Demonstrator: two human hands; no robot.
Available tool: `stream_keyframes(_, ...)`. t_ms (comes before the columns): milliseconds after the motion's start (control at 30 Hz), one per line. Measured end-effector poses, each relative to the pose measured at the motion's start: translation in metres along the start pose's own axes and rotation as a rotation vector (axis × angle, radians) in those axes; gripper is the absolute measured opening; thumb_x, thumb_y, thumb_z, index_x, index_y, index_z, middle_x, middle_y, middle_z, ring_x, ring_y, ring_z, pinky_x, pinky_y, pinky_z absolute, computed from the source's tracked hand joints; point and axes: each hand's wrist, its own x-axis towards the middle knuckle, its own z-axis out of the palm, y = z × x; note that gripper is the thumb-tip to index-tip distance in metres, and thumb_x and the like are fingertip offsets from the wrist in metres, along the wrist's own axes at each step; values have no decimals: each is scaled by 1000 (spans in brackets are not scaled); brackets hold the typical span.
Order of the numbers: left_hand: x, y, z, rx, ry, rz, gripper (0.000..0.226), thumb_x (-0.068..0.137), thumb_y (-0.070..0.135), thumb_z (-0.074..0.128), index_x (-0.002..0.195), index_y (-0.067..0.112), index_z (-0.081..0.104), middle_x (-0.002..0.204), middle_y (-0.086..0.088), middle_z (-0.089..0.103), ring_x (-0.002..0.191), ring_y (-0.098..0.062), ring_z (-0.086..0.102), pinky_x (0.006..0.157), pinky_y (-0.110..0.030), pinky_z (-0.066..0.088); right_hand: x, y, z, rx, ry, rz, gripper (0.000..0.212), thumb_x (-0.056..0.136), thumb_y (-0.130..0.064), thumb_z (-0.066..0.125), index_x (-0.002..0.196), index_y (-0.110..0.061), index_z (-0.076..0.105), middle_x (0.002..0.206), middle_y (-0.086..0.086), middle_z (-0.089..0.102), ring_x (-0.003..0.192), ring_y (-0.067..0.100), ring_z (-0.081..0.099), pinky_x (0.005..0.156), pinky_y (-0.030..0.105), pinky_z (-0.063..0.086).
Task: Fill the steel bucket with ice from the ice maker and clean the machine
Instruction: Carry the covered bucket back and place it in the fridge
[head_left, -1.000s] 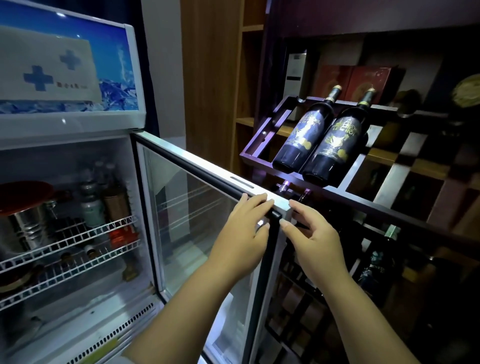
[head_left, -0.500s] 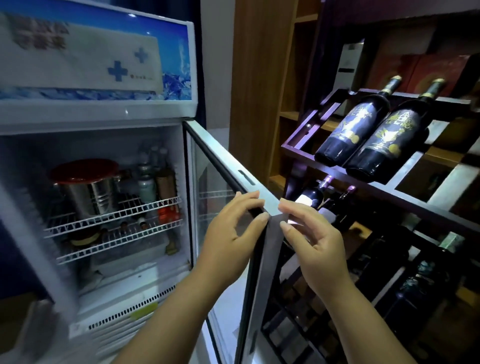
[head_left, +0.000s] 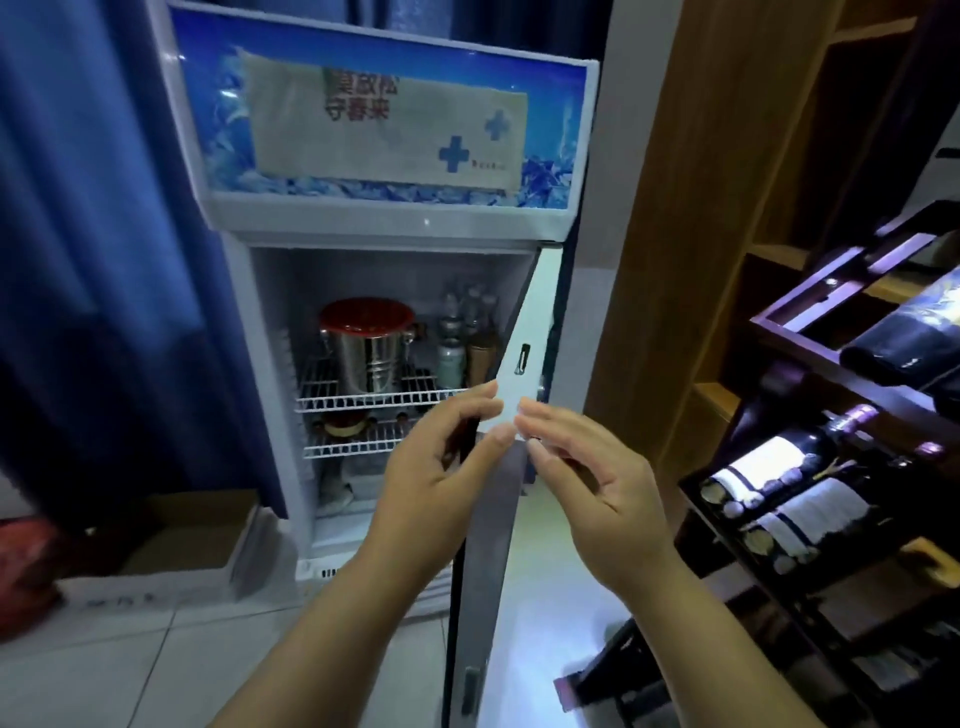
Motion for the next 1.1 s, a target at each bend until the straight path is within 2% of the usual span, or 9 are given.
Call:
stream_keyframes(233, 6, -8, -52, 114, 180, -46, 23, 84, 30, 64, 106, 32, 63, 118, 24, 60, 110, 6, 55, 95, -30, 51, 40, -1, 51, -61, -195, 12, 35, 90, -44, 46, 123, -39, 55, 135, -22, 51, 128, -4, 43, 107, 31, 42)
stream_keyframes(333, 12, -13, -74, 209, 226, -42, 24, 81, 36, 62, 105, 35, 61, 115, 27, 58, 109, 5, 55, 92, -25, 51, 58, 1, 71, -191, -244, -57, 38, 91, -43, 44, 128, -38, 52, 134, -27, 43, 130, -10, 32, 111, 22, 27)
stream_keyframes(467, 23, -24, -100, 265, 271, -16, 25, 82, 31, 62, 107, 29, 62, 112, 23, 60, 105, 5, 57, 90, -22, 52, 81, 7, 96, -329, -288, -163, 41, 94, -41, 43, 133, -32, 51, 136, -26, 39, 134, -6, 22, 107, 12, 11)
stream_keyframes(567, 35, -36, -123, 328, 310, 26, 25, 82, 34, 59, 107, 31, 62, 111, 25, 60, 106, 5, 57, 89, -15, 48, 96, 12, 119, -369, -291, -226, 42, 95, -38, 44, 135, -28, 50, 140, -17, 44, 137, 1, 23, 111, 21, 16)
stream_keyframes(667, 48, -46, -144, 416, 315, 41, 22, 84, 34, 57, 106, 37, 58, 108, 36, 51, 106, 18, 50, 88, -2, 40, 109, 15, 142, -376, -284, -263, 41, 96, -33, 47, 137, -27, 49, 140, -19, 41, 139, 3, 23, 110, 21, 14)
stream_keyframes(733, 57, -53, -159, 425, 316, 30, 22, 86, 31, 58, 107, 38, 57, 107, 36, 51, 104, 21, 49, 89, -4, 41, 117, 16, 157, -382, -289, -264, 43, 95, -32, 47, 138, -27, 47, 141, -19, 39, 140, 5, 21, 111, 22, 14)
stream_keyframes(800, 67, -61, -174, 406, 322, 21, 21, 87, 28, 59, 106, 37, 59, 108, 32, 54, 105, 17, 51, 89, -7, 42, 126, 17, 174, -398, -286, -280, 45, 95, -31, 48, 139, -25, 46, 144, -12, 42, 141, 11, 25, 113, 31, 20)
stream_keyframes(900, 83, -74, -195, 412, 335, 24, 20, 88, 25, 60, 106, 34, 61, 109, 26, 57, 104, 16, 51, 87, -2, 40, 139, 18, 196, -431, -290, -300, 49, 94, -34, 40, 141, -22, 44, 146, -6, 43, 141, 14, 24, 113, 38, 22)
stream_keyframes(1100, 115, -98, -231, 427, 354, 0, 22, 90, 25, 59, 111, 28, 65, 112, 23, 57, 101, 20, 50, 85, 3, 35, 168, 18, 235, -509, -396, -221, 56, 99, -34, 43, 147, -35, 15, 151, -24, 8, 143, 2, -7, 118, 35, 3)
